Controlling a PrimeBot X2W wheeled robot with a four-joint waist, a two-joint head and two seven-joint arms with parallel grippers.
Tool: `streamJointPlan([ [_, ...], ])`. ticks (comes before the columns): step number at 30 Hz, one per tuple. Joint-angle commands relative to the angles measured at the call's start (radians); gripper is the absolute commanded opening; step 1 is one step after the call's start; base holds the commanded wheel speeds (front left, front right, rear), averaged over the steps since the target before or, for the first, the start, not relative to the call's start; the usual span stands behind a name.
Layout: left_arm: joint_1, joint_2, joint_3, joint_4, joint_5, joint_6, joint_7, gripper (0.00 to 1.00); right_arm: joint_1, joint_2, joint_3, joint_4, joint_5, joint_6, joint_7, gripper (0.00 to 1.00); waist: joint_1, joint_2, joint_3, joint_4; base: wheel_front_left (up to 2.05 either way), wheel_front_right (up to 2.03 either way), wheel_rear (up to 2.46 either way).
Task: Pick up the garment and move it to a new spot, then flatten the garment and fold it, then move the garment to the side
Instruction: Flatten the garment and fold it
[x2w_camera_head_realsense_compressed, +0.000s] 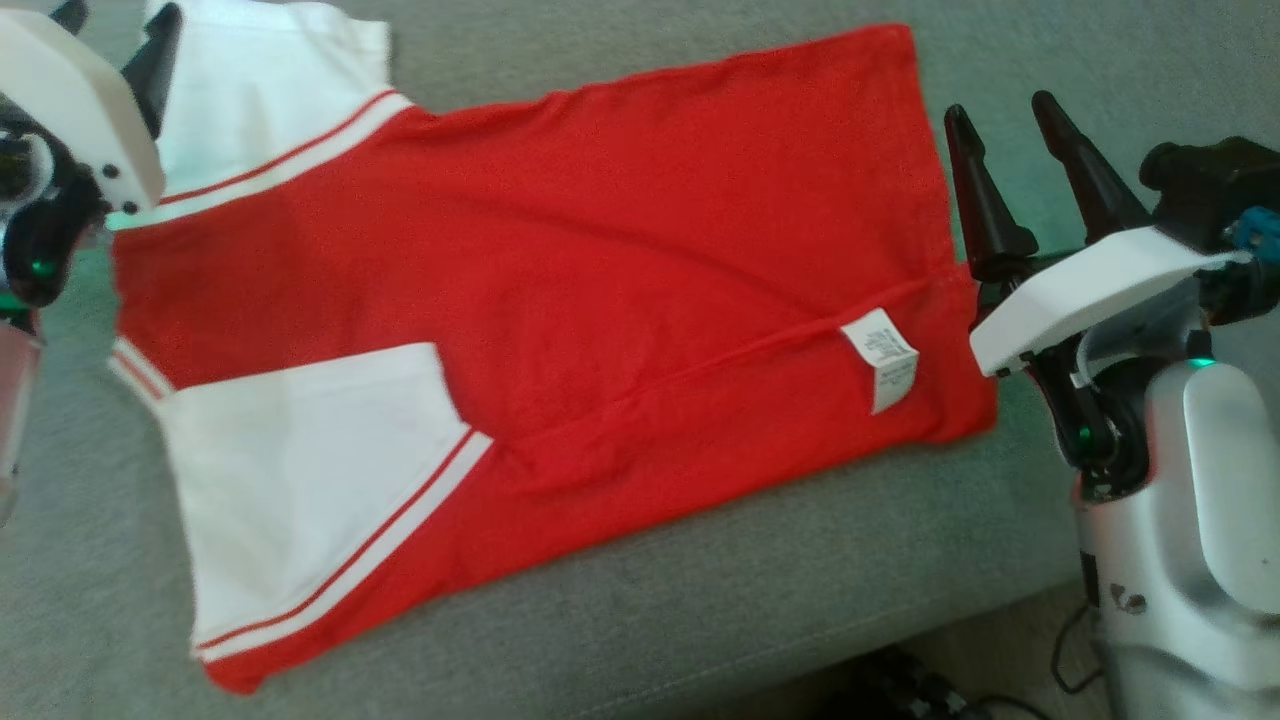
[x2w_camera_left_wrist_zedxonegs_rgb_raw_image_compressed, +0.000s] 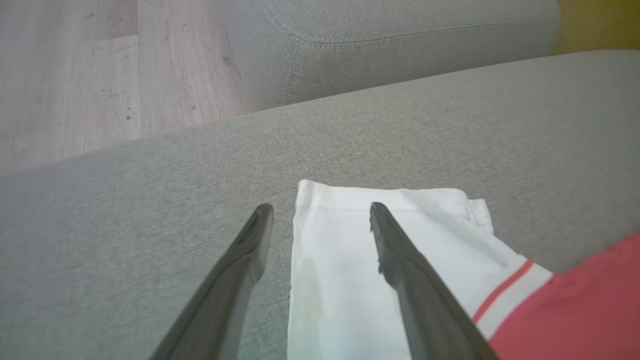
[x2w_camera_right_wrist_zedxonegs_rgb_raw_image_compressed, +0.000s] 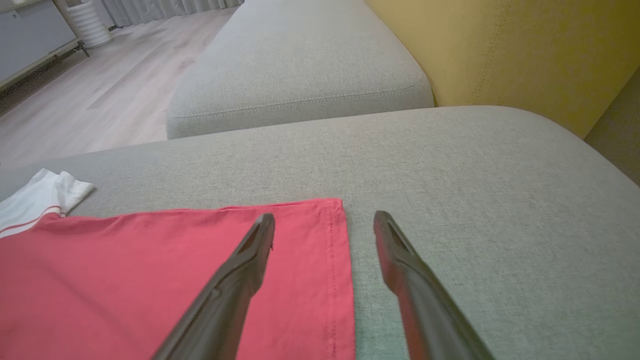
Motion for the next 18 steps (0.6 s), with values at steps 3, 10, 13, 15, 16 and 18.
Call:
streamJointPlan([
  [3,-0.061,0.064,0.032,0.017,0.02,0.004,-0.004,1.0,-0.023,-0.011,0.028,-0.027,0.016,0.007,-0.015,1.0,-0.0003,0.0,0.037,-0.045,0.0,0.0,0.0],
  [10,-0.08,0.073,0.019,0.093,0.043,0.005,-0.027,1.0,-0.032,-0.013,0.042,-0.019,0.022,0.007,-0.025,1.0,-0.0003,0.0,0.044,-0.066,0.0,0.0,0.0],
  [13,-0.084,0.067,-0.003,0.107,0.053,-0.01,-0.023,1.0,-0.038,-0.015,0.045,-0.019,0.023,0.007,-0.03,1.0,-0.0003,0.0,0.045,-0.066,0.0,0.0,0.0],
  [15,-0.083,0.061,-0.025,0.113,0.059,-0.022,-0.006,1.0,-0.041,-0.017,0.046,-0.017,0.022,0.007,-0.031,1.0,-0.0003,0.0,0.045,-0.064,0.0,0.0,0.0],
  [16,-0.083,0.056,-0.031,0.115,0.057,-0.026,0.003,1.0,-0.044,-0.018,0.048,-0.016,0.021,0.007,-0.032,1.0,-0.0003,0.0,0.045,-0.062,0.0,0.0,0.0],
  [18,-0.084,0.053,-0.044,0.114,0.06,-0.032,0.012,0.45,-0.054,-0.02,0.055,-0.013,0.021,0.007,-0.031,1.0,-0.0003,0.0,0.046,-0.06,0.0,0.0,0.0],
])
